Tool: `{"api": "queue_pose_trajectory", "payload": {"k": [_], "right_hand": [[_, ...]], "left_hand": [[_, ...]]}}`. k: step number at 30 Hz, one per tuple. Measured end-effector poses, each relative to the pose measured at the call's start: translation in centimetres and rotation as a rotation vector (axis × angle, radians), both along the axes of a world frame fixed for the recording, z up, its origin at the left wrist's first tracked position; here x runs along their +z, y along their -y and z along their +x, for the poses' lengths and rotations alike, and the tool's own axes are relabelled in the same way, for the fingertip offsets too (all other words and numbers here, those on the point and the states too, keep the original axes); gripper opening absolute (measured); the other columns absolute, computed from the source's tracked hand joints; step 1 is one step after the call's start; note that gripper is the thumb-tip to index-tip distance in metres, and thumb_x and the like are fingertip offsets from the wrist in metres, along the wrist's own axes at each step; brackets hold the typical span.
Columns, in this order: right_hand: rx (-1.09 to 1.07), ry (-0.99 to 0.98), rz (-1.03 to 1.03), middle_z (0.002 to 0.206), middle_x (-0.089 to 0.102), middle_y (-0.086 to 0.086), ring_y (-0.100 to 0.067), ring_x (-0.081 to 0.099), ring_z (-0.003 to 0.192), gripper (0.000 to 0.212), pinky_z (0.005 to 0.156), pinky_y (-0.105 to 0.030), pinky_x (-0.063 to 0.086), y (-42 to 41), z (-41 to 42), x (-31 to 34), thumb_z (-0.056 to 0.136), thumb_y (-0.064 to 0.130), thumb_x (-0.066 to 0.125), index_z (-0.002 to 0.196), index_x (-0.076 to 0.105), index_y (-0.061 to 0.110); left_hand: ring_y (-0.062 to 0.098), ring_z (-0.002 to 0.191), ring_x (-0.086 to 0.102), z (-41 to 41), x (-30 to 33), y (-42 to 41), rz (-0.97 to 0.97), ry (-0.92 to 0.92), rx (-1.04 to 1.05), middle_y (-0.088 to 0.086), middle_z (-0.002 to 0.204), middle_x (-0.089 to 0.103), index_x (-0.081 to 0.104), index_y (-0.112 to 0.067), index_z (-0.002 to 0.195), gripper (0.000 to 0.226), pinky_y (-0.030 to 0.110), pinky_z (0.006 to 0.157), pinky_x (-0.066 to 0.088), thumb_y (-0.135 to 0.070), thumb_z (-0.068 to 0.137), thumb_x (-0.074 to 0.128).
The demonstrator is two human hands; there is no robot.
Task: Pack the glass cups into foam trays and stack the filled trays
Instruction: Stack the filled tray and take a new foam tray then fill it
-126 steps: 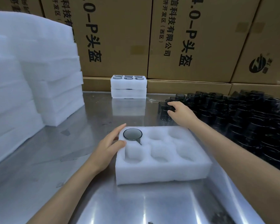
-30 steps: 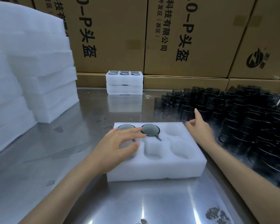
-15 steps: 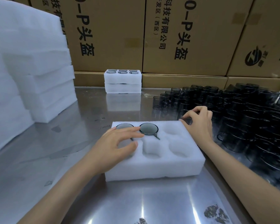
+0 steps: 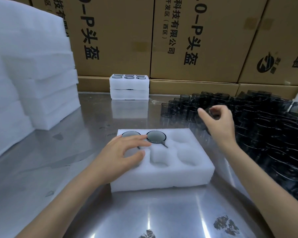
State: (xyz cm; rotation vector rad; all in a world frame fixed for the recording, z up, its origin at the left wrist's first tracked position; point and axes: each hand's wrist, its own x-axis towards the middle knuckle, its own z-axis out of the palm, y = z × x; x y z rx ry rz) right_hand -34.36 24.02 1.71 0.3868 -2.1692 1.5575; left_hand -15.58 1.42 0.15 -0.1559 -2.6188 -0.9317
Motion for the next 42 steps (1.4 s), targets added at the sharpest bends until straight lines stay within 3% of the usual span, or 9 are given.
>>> {"api": "queue_pose_trajectory", "payload": {"k": [3, 8, 13, 19, 22, 27, 30, 35, 42], "right_hand": [[0.133, -0.091, -0.027, 0.089, 0.055, 0.013, 0.003, 0.053, 0.081, 0.030, 0.070, -0.022, 0.042, 1.2, 2.0, 1.6, 0.078, 0.050, 0.067, 0.094, 0.051, 0.029], [0.289, -0.196, 0.359, 0.091, 0.059, 0.014, -0.005, 0.056, 0.088, 0.029, 0.075, -0.031, 0.047, 4.0, 4.0, 1.0, 0.076, 0.052, 0.067, 0.099, 0.057, 0.038], [0.288, -0.127, 0.513, 0.085, 0.056, 0.013, -0.002, 0.053, 0.085, 0.015, 0.075, -0.033, 0.045, 3.6, 3.6, 0.6, 0.071, 0.048, 0.064, 0.082, 0.060, 0.038], [0.242, -0.141, 0.683, 0.082, 0.054, 0.015, -0.001, 0.050, 0.075, 0.016, 0.057, -0.022, 0.033, 3.8, 3.9, 0.6, 0.069, 0.055, 0.060, 0.083, 0.060, 0.047], [0.255, -0.112, 0.693, 0.090, 0.057, 0.016, -0.003, 0.053, 0.086, 0.036, 0.068, -0.028, 0.041, 3.4, 3.9, 0.6, 0.071, 0.068, 0.055, 0.100, 0.062, 0.047], [0.210, -0.163, 0.469, 0.092, 0.054, 0.019, 0.000, 0.050, 0.089, 0.048, 0.074, -0.026, 0.039, 1.5, 4.1, 1.0, 0.089, 0.063, 0.037, 0.123, 0.059, 0.038], [0.241, -0.233, 0.406, 0.112, 0.057, 0.024, 0.000, 0.048, 0.108, 0.044, 0.087, -0.015, 0.035, 0.1, 4.5, 0.6, 0.093, 0.045, 0.030, 0.127, 0.057, 0.034], [0.420, -0.156, 0.522, 0.145, 0.038, 0.022, 0.003, 0.026, 0.137, 0.047, 0.115, -0.022, 0.017, -0.8, 4.7, -0.6, 0.095, 0.036, 0.026, 0.137, 0.044, 0.032], [0.548, 0.068, 0.595, 0.142, 0.043, 0.019, 0.006, 0.026, 0.135, 0.040, 0.116, -0.021, 0.015, -0.8, 4.6, -1.0, 0.102, 0.016, 0.030, 0.131, 0.056, 0.024]], "left_hand": [[-0.021, 0.122, 0.033, 0.0, -0.1, 0.0, 0.004, -0.002, 0.008, -0.035, 0.132, 0.045, 0.059, -0.053, 0.106, 0.031, 0.002, 0.103, 0.002, -0.052, 0.079, 0.044], [-0.017, 0.124, 0.036, 0.0, 0.0, 0.0, 0.025, -0.006, -0.001, -0.035, 0.132, 0.046, 0.061, -0.051, 0.106, 0.037, 0.020, 0.110, 0.010, -0.057, 0.075, 0.042], [-0.016, 0.124, 0.037, -0.1, 0.1, 0.0, 0.031, 0.006, 0.003, -0.033, 0.132, 0.047, 0.061, -0.051, 0.104, 0.038, 0.009, 0.106, 0.008, -0.058, 0.073, 0.041], [-0.016, 0.123, 0.037, 0.0, 0.3, -0.1, 0.030, 0.012, 0.021, -0.032, 0.131, 0.048, 0.061, -0.052, 0.102, 0.028, 0.035, 0.116, 0.018, -0.042, 0.079, 0.047], [-0.014, 0.124, 0.038, 0.0, 0.5, -0.2, 0.024, 0.013, 0.021, -0.031, 0.131, 0.049, 0.063, -0.049, 0.103, 0.030, 0.036, 0.115, 0.021, -0.040, 0.079, 0.047], [-0.011, 0.120, 0.041, -0.1, 1.0, -0.3, -0.169, -0.062, 0.108, -0.034, 0.121, 0.049, 0.065, -0.039, 0.113, 0.044, 0.007, 0.099, 0.028, -0.051, 0.078, 0.041], [-0.004, 0.124, 0.040, -0.6, 2.0, -1.2, -0.301, -0.113, 0.102, -0.026, 0.135, 0.047, 0.056, -0.040, 0.126, 0.058, 0.020, 0.104, 0.032, -0.060, 0.080, 0.028], [-0.001, 0.143, -0.001, -3.2, 2.7, -4.2, -0.498, -0.009, -0.083, -0.023, 0.156, 0.001, 0.012, -0.037, 0.150, 0.061, 0.028, 0.115, -0.002, -0.057, 0.095, 0.028], [-0.002, 0.142, 0.007, -4.4, 1.7, -4.3, -0.407, 0.203, -0.120, -0.024, 0.154, 0.018, 0.029, -0.038, 0.146, 0.054, 0.024, 0.112, 0.001, -0.055, 0.095, 0.034]]}}
